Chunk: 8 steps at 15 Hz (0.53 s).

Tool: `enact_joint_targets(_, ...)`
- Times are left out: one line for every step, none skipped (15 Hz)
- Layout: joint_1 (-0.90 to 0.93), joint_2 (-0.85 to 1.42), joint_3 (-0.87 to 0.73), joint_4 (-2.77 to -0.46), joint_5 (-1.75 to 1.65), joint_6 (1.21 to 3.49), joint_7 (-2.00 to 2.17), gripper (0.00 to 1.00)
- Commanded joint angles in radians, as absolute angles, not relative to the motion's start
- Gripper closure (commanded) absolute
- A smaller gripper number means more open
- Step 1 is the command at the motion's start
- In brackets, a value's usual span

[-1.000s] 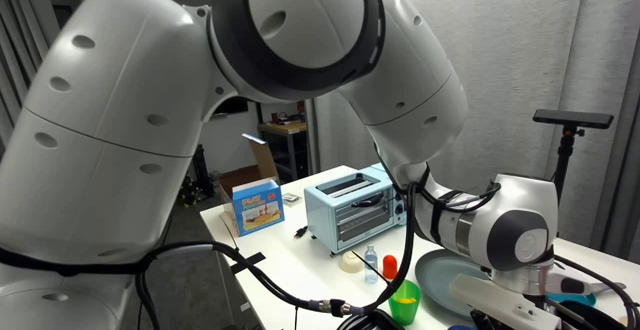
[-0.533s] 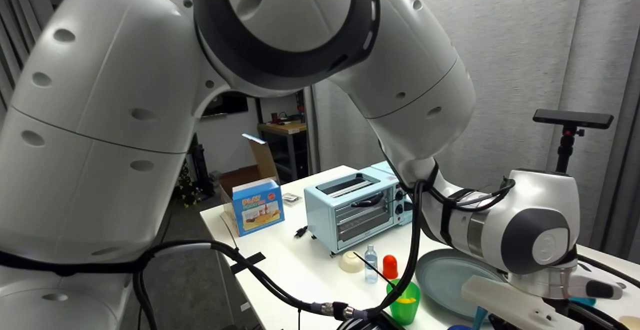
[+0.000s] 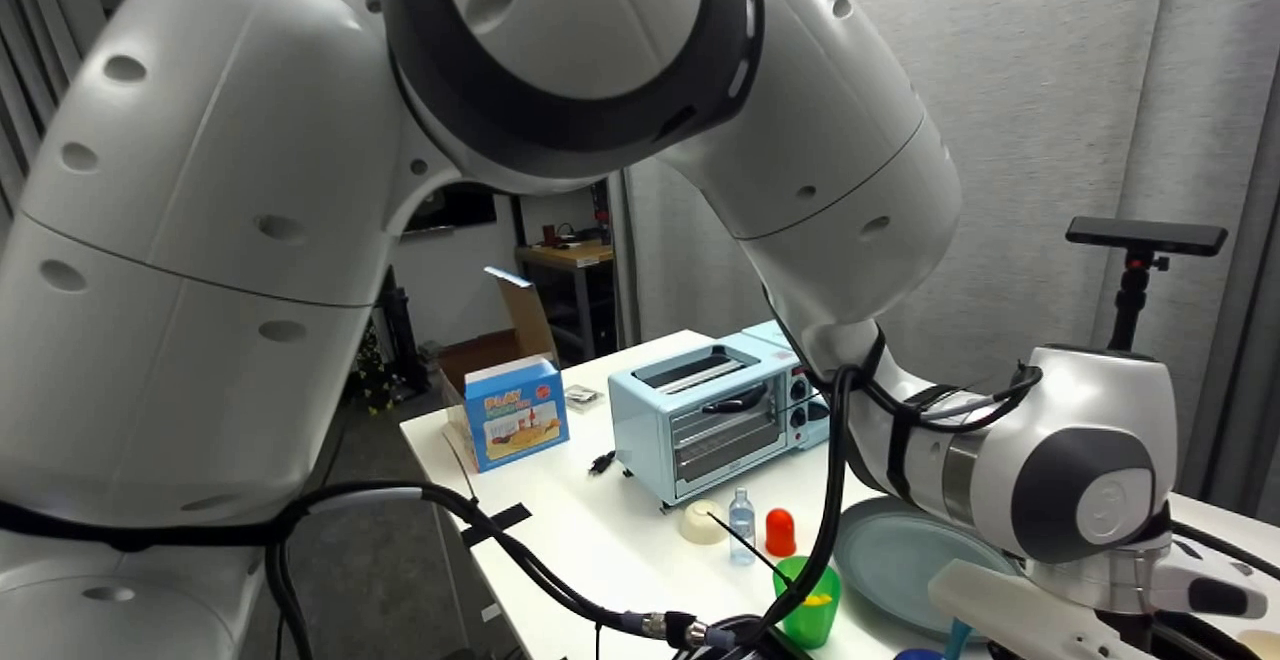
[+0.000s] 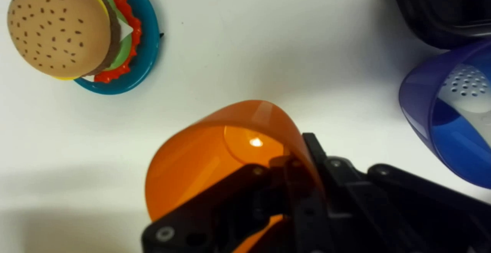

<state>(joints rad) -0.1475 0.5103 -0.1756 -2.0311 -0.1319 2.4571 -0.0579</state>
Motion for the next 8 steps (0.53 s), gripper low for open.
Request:
enact_joint_targets(-0.153,0.507,-0.172,-2.057,-0.127,2.498,-0.035,0.99)
enact_joint_targets(-0.153,0.510,-0.171,-2.057,-0.126,2.499,-0.036,0.99)
enact_joint_targets(-0.154,0.514,-0.171,-2.055,-0.125,2.500,-0.036,0.99)
enact_joint_targets(-0.155,0.518,-0.170,-2.053,-0.123,2.500,-0.037,0.99)
enact_joint_targets(-0.156,0.522,-0.169,-2.051,-0.122,2.502,-0.038,0.99)
enact_joint_targets(-0.158,0.527,-0.167,-2.048,-0.119,2.504,-0.040,0.99)
enact_joint_targets(-0.159,0.531,-0.167,-2.047,-0.118,2.508,-0.041,0.99)
enact_joint_targets(-0.160,0.535,-0.167,-2.045,-0.117,2.512,-0.041,0.99)
